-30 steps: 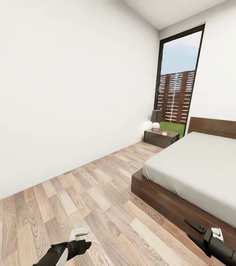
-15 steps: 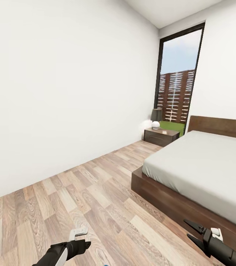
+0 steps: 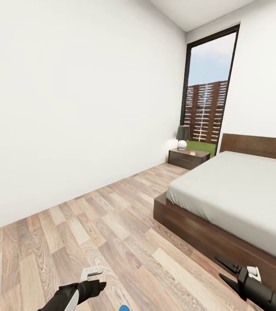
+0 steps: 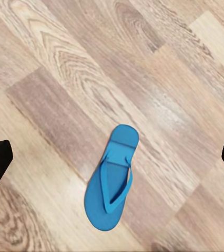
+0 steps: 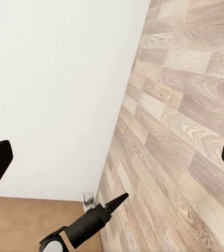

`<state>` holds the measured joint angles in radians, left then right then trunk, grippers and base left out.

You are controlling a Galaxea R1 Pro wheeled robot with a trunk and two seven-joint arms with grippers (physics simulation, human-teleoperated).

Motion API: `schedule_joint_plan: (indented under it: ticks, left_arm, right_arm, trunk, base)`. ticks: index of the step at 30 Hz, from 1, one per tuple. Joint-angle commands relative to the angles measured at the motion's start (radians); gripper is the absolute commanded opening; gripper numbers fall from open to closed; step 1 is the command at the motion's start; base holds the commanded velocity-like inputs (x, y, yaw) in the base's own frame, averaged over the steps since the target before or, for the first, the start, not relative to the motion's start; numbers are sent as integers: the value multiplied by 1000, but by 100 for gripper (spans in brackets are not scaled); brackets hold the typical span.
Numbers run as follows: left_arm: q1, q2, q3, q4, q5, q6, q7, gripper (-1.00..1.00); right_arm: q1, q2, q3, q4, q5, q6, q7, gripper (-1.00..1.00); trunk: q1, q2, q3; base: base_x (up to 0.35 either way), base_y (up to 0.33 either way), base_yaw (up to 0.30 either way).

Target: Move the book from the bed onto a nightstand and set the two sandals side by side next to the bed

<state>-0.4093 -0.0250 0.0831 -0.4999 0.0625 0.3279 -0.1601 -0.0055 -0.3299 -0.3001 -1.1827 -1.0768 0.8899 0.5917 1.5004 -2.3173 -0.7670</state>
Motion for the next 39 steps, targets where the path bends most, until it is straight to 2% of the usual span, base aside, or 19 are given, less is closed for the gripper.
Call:
schedule_joint_plan:
  ticks: [1, 26, 39]
  left_arm:
    - [0, -1, 7, -2, 7, 7, -4, 100]
    - [0, -1, 7, -2, 5, -4, -4, 100]
    - [0, 0, 9, -2, 5, -4, -4, 100]
  right_arm:
    - [-1, 0, -1, 0, 0, 6, 2, 100]
    - [0, 2, -1, 1, 1, 2, -5, 100]
    - [0, 2, 8, 126, 52, -3, 1, 100]
  trunk:
    - [4, -8, -4]
    - [100, -183, -83]
    - [105, -186, -133]
  base:
    - [0, 0, 0]
    - [0, 0, 0]
    - [0, 0, 0]
